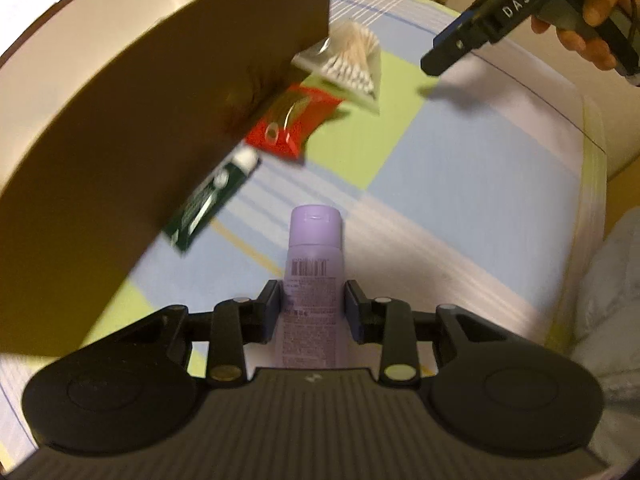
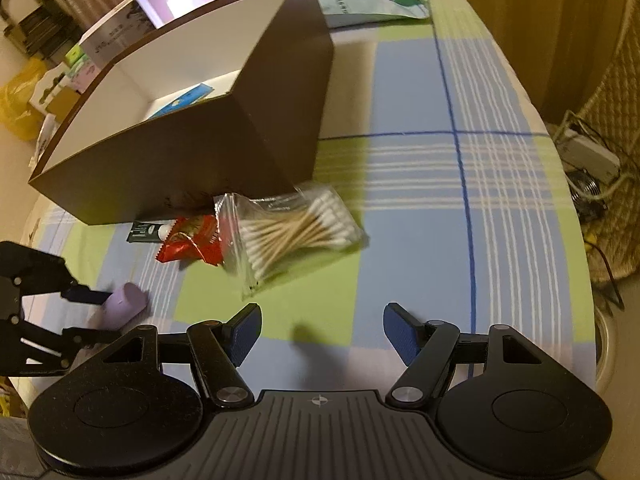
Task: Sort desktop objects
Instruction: 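Grasp the lilac tube lying beside the box with the left tool, then lift the lilac tube with the left tool while the right tool grasps the cotton-swab bag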
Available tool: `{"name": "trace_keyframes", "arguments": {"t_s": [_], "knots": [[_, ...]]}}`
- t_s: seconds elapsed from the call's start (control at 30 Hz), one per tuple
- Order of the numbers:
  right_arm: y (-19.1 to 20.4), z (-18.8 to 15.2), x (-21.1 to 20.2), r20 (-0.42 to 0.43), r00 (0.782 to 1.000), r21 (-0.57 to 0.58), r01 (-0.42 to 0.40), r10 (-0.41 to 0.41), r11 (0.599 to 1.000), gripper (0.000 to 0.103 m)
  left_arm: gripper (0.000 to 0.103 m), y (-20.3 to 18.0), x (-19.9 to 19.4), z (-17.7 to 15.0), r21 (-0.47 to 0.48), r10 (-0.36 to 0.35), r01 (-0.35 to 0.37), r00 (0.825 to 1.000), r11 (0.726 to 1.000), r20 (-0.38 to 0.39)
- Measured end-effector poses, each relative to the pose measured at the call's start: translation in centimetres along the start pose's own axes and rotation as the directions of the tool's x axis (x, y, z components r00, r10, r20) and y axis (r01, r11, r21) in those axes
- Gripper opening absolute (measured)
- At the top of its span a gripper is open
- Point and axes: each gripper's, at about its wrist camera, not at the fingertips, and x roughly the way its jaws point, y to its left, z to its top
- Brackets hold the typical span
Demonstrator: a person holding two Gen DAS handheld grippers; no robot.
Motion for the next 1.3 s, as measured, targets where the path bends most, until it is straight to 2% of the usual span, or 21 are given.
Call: {"name": "trace_keyframes", "arguments": {"t_s": [0.07, 0.1, 0.2, 0.23, 0.33, 0.4, 0.47, 0.53, 0.63, 0.77, 0.9, 0.97, 1.03, 1.1, 1.2, 1.3], "knots": [[0.2, 0.3, 0.3, 0.000, 1.000, -0.021, -0.003, 0.003, 1.000, 0.074, 0.045, 0.1, 0.0, -0.1, -0.038, 0.009, -0.009, 1.000, 0.999, 0.002], [0.4, 0.5, 0.6, -0.005, 1.000, -0.040, -0.003, 0.002, 0.999, 0.074, 0.046, 0.3, 0.2, 0.1, -0.058, 0.012, -0.012, 1.000, 0.998, 0.005], [1.1, 1.2, 1.5, -0.017, 1.000, -0.137, 0.007, -0.009, 0.991, 0.074, 0.040, 0.6, 0.6, 1.0, -0.109, 0.016, -0.013, 1.000, 0.994, 0.022], [1.5, 1.5, 1.7, -0.020, 1.000, -0.202, 0.010, -0.014, 0.979, 0.074, 0.029, 0.7, 0.6, 1.2, -0.121, 0.013, -0.009, 1.000, 0.993, 0.025], [2.2, 2.3, 2.6, -0.032, 0.999, -0.389, 0.015, -0.029, 0.921, 0.074, 0.027, 0.7, 0.3, 1.1, -0.141, 0.017, -0.014, 1.000, 0.990, 0.021], [2.4, 2.9, 3.3, -0.048, 0.998, -0.498, 0.011, -0.041, 0.867, 0.074, 0.027, 0.8, -0.1, 0.5, -0.151, 0.030, -0.027, 0.999, 0.988, 0.017], [2.3, 3.8, 4.1, -0.062, 0.998, -0.558, -0.010, -0.029, 0.830, 0.074, 0.027, 1.0, -0.4, -0.2, -0.176, 0.044, -0.042, 0.999, 0.983, 0.009], [2.1, 4.5, 4.7, -0.070, 0.997, -0.569, -0.049, 0.011, 0.821, 0.074, 0.027, 1.3, -0.9, -1.2, -0.209, 0.059, -0.057, 0.998, 0.976, 0.000], [1.6, 5.1, 5.4, -0.103, 0.991, -0.535, -0.132, 0.090, 0.834, 0.073, 0.027, 1.8, -1.4, -2.5, -0.253, 0.079, -0.080, 0.997, 0.964, -0.013], [2.6, 3.8, 4.8, -0.156, 0.977, -0.510, -0.205, 0.144, 0.835, 0.073, 0.027, 2.2, -2.0, -4.3, -0.306, 0.100, -0.104, 0.995, 0.946, -0.028], [4.3, 1.1, 3.2, -0.262, 0.935, -0.470, -0.341, 0.240, 0.814, 0.074, 0.027, 2.2, -2.7, -5.5, -0.339, 0.113, -0.120, 0.993, 0.933, -0.040], [5.1, 0.1, 2.4, -0.239, 0.947, -0.494, -0.309, 0.214, 0.813, 0.074, 0.027, 2.1, -2.8, -5.9, -0.347, 0.116, -0.125, 0.992, 0.930, -0.045], [5.5, -0.2, 1.9, -0.184, 0.970, -0.530, -0.232, 0.157, 0.816, 0.074, 0.027, 2.1, -2.9, -6.0, -0.349, 0.118, -0.128, 0.992, 0.928, -0.048], [5.8, 0.0, 1.6, -0.152, 0.979, -0.559, -0.196, 0.133, 0.806, 0.074, 0.028, 2.1, -2.8, -6.0, -0.354, 0.118, -0.127, 0.992, 0.927, -0.046], [7.0, 0.4, 2.3, -0.144, 0.980, -0.584, -0.195, 0.135, 0.788, 0.074, 0.031, 2.1, -2.6, -5.8, -0.359, 0.120, -0.129, 0.992, 0.924, -0.046], [8.8, 0.1, 3.5, -0.149, 0.977, -0.624, -0.213, 0.153, 0.752, 0.074, 0.032, 2.0, -2.6, -5.8, -0.372, 0.125, -0.134, 0.991, 0.918, -0.047]]}}
